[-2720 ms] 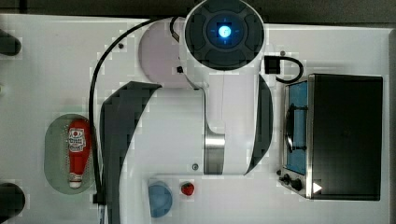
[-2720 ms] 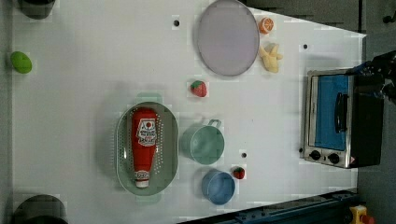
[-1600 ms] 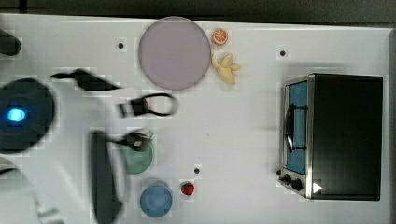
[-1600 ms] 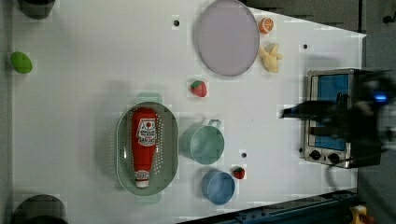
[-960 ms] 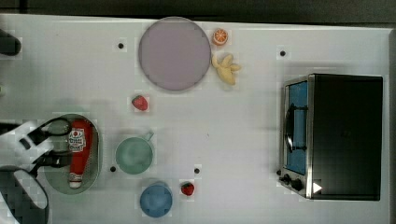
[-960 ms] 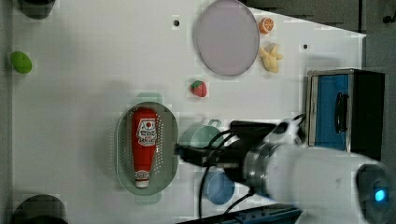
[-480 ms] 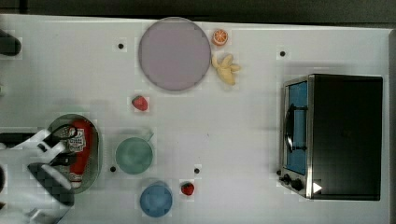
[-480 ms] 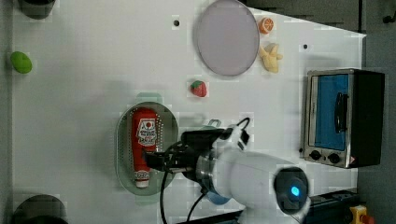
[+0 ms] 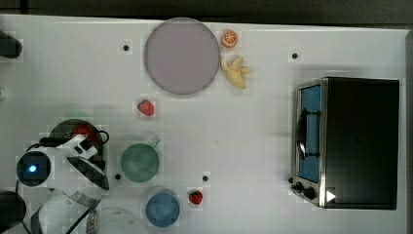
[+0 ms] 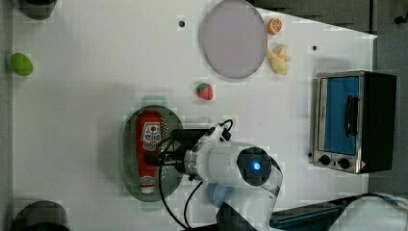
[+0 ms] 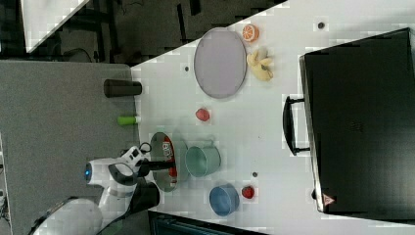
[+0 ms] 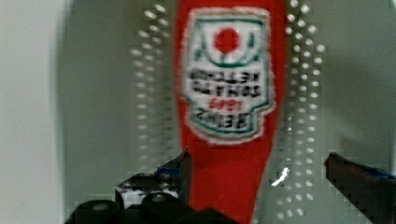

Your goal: Pick ketchup from strainer and place it on the table

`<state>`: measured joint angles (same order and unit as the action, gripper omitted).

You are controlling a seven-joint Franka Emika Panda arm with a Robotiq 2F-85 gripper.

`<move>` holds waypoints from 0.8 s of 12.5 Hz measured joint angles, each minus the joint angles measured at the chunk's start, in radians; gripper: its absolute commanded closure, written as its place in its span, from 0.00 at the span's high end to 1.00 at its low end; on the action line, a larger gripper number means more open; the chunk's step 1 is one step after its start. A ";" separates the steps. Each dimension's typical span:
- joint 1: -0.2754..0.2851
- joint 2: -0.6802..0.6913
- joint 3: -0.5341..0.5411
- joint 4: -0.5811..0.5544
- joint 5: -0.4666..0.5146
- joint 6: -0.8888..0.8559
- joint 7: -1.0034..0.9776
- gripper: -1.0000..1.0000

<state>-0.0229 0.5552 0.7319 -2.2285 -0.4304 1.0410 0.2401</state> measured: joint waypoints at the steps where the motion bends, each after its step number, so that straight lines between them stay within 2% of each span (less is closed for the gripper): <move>1: 0.000 0.030 -0.008 0.010 -0.039 0.008 0.016 1.00; 3: 0.001 0.071 -0.013 0.035 -0.103 0.021 0.071 1.00; 4: 0.011 0.080 -0.022 0.045 -0.123 0.017 0.099 0.96; 7: 0.061 0.114 -0.054 0.113 -0.180 0.015 0.137 0.60; 8: 0.074 0.117 -0.066 0.119 -0.179 0.015 0.139 0.56; 10: 0.077 0.112 -0.063 0.119 -0.183 0.018 0.143 0.56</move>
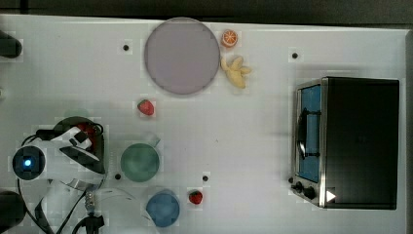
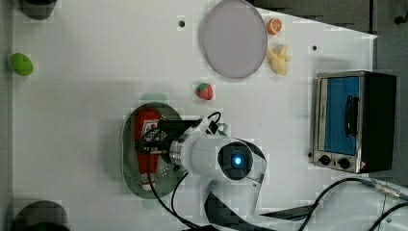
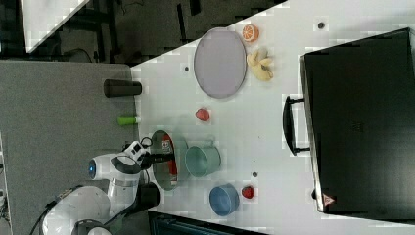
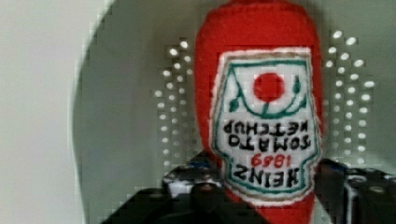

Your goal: Pick ketchup from strainer and place it on the table

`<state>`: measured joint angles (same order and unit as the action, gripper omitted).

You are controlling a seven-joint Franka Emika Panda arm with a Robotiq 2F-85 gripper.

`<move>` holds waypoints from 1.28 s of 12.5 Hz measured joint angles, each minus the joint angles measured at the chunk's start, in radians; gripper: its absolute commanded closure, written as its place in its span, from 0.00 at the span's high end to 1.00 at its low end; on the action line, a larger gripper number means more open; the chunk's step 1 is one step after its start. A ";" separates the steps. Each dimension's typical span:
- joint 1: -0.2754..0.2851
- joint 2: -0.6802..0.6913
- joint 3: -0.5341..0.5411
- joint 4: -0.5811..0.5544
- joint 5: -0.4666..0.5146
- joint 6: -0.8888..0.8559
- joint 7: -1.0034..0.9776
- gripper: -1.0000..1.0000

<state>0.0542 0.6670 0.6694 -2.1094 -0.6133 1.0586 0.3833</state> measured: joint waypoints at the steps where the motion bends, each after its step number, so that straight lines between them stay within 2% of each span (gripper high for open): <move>1: -0.001 -0.006 0.001 -0.004 -0.003 0.000 0.004 0.56; 3: -0.011 -0.042 0.021 -0.029 0.028 -0.043 0.006 0.56; 7: -0.085 -0.198 0.159 -0.049 0.311 -0.169 -0.003 0.56; 9: -0.149 -0.298 0.243 -0.014 0.413 -0.274 -0.059 0.56; 11: -0.190 -0.382 0.282 0.037 0.459 -0.409 -0.137 0.56; 16: -0.283 -0.471 0.275 0.164 0.531 -0.662 -0.370 0.56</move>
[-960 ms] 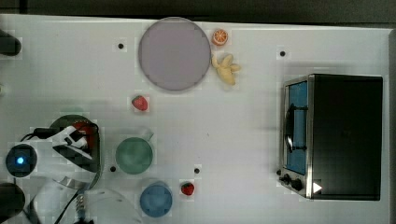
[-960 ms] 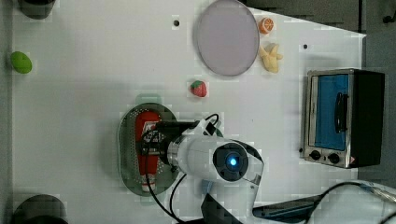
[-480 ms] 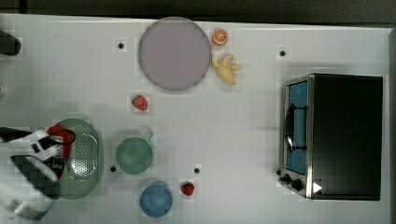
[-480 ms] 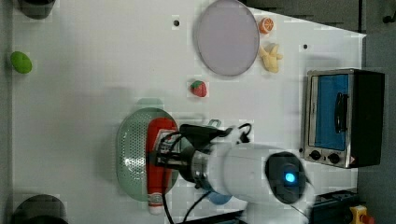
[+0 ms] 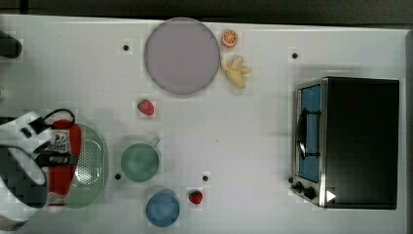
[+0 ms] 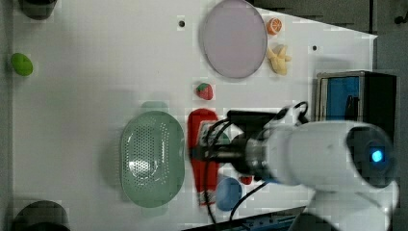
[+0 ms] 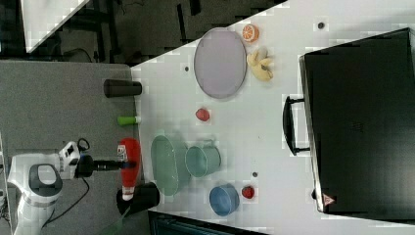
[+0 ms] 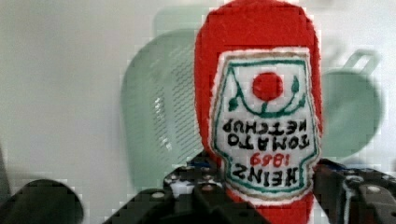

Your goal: Pick ketchup from strainer and place it on the table

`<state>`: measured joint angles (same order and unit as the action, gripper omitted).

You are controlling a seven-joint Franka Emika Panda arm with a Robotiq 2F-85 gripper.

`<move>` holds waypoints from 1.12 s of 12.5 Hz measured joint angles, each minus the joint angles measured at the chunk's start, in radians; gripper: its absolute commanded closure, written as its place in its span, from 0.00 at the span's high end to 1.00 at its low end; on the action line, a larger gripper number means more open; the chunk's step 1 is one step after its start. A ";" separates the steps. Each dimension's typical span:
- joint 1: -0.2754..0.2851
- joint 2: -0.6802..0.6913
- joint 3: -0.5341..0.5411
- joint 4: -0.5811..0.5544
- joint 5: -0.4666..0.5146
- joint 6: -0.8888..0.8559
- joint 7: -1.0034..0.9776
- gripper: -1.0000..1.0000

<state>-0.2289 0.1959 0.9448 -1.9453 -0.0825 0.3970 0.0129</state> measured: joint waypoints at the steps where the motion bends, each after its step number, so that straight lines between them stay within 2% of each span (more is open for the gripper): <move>1: -0.029 -0.015 -0.007 0.012 -0.001 -0.013 -0.052 0.56; 7: -0.198 -0.094 -0.187 0.051 -0.006 -0.039 -0.328 0.56; 10: -0.256 -0.094 -0.313 0.050 -0.011 -0.041 -0.462 0.56; 14: -0.296 -0.079 -0.477 0.009 -0.004 0.009 -0.520 0.56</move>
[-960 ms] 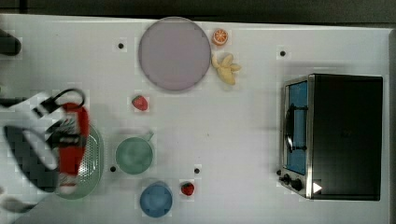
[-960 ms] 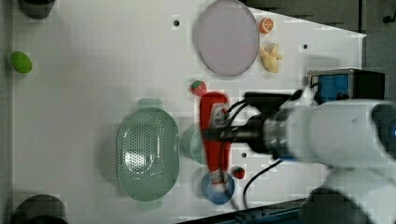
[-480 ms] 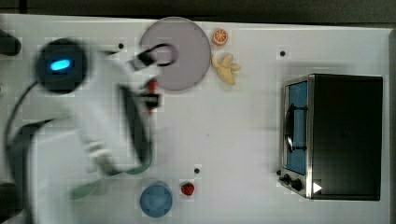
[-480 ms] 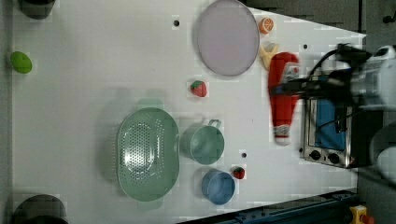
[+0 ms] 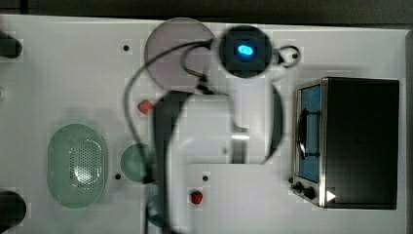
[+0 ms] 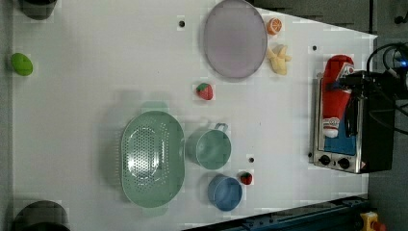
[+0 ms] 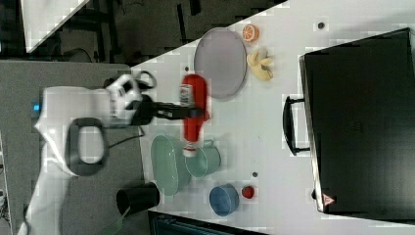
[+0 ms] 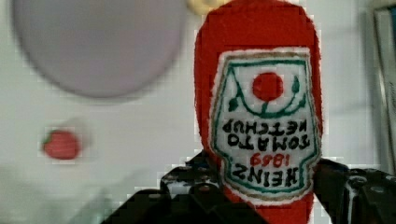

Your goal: Pick ketchup from strainer and place it on the table

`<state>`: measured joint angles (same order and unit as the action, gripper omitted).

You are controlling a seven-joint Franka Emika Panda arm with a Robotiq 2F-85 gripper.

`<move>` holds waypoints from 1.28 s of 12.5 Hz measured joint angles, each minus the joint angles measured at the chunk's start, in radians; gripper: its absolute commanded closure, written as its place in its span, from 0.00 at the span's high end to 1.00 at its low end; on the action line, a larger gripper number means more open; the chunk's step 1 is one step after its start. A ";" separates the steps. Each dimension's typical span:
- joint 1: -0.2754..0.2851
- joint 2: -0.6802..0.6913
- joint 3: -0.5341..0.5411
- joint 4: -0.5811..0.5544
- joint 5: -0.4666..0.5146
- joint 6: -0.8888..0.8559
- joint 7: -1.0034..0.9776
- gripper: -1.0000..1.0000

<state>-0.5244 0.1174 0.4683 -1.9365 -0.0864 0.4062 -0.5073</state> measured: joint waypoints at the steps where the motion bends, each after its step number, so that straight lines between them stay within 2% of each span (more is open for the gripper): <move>1: -0.011 0.000 -0.025 -0.033 0.001 0.014 -0.009 0.56; 4: -0.030 0.006 -0.074 -0.188 -0.003 0.170 -0.018 0.56; 8: -0.022 0.036 -0.062 -0.356 -0.003 0.413 -0.027 0.56; 12: 0.020 0.154 -0.053 -0.360 0.003 0.523 -0.028 0.56; 14: 0.022 0.217 -0.052 -0.366 -0.003 0.541 -0.028 0.56; 15: 0.020 0.244 -0.052 -0.368 -0.002 0.535 -0.028 0.60; 16: 0.018 0.273 -0.051 -0.372 0.001 0.538 -0.028 0.69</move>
<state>-0.5068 0.3901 0.4172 -2.3086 -0.0858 0.9443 -0.5356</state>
